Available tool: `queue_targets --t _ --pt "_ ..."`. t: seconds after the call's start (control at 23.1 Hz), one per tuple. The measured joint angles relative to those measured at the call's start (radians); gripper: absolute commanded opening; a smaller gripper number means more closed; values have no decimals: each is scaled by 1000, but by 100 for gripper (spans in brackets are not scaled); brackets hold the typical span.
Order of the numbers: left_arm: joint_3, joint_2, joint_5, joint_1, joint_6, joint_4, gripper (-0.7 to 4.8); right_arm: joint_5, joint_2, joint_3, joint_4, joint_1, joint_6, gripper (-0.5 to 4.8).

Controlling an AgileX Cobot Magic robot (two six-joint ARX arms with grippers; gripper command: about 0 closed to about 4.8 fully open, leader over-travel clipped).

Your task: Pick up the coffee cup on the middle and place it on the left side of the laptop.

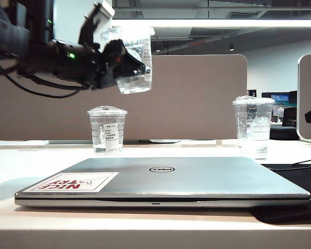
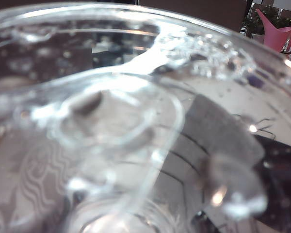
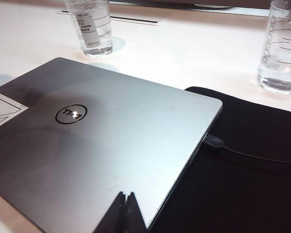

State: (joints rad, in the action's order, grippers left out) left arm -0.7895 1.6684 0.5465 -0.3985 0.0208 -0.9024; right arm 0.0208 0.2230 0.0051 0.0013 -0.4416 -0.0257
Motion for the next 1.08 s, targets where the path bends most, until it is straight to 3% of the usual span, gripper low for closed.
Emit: queue_targets --t 0.3,0.69,0.87,1.08 --pt "173 -94 -96 32 -29 3 281 0 0 0 0 0 0 -5" --pt "335 -112 -301 158 -95 -14 281 0 0 0 0 0 0 -5" --pt "361 -106 -323 243 -72 -32 281 0 0 0 0 0 0 -5" --pt "378 -30 -279 281 2 -159 281 0 0 0 0 0 0 -5"
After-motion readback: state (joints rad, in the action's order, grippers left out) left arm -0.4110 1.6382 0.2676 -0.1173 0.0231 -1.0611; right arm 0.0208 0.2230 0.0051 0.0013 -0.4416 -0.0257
